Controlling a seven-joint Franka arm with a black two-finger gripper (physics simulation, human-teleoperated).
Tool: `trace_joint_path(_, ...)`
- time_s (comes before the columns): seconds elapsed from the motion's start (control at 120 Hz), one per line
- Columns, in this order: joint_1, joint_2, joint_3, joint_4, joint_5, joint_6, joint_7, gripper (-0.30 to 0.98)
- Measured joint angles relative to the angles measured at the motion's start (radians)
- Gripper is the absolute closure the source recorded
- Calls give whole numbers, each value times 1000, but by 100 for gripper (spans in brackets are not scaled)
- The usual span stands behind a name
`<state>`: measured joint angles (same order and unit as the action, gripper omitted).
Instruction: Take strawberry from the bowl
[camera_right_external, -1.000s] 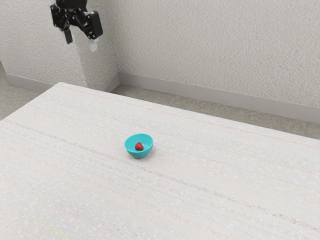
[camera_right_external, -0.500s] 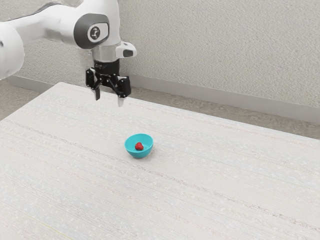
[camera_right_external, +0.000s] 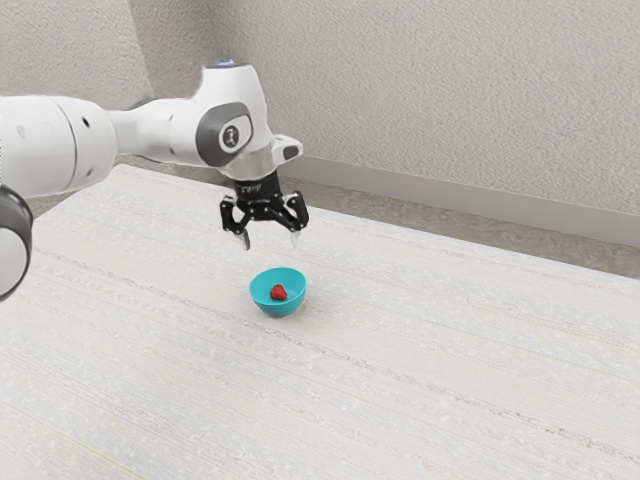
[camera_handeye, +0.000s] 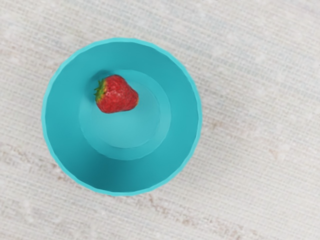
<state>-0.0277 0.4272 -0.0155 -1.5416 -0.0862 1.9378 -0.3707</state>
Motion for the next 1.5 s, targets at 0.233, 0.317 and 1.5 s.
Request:
trace_joint_path(0.233,-66,-1,102,-109,1,146,-144,15)
trace_joint_path(0.317,-72,6,106,-120,0,186,-187,29)
trace_joint_path(1.5,-101,270,168,19,-5,329,-400,50)
